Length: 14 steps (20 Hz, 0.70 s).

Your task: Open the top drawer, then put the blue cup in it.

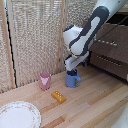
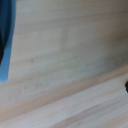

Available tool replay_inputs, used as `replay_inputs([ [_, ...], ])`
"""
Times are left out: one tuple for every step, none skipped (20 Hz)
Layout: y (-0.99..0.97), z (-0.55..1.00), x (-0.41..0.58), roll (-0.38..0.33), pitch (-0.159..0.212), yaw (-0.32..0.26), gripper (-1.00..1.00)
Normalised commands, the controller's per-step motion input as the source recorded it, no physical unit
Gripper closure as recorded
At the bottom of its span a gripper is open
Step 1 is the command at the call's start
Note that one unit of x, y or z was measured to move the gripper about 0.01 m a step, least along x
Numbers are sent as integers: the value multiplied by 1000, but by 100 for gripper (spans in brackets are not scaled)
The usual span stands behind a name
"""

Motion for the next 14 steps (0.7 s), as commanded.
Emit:
replay_inputs([
  [0,-389,183,133,-168,-169,-100],
  [0,-391,189,141,-140,-181,-100],
  [0,-363,151,151,-162,-190,-100],
  [0,-363,97,149,-176,-196,-100],
  [0,-391,80,148,-157,-206,-100],
  [0,-371,17,127,-151,-210,-100],
  [-40,-289,0,144,-151,-230,-100],
  [-100,-289,0,142,-120,-232,100],
  [-146,-217,-9,246,-151,-201,100],
  [-103,-166,0,198,-55,-196,100],
  [-37,-109,0,131,-19,-167,100],
  [-20,-51,-6,67,0,-139,100],
  [-40,-3,-131,32,0,-48,100],
  [0,-9,-220,0,3,0,100],
])
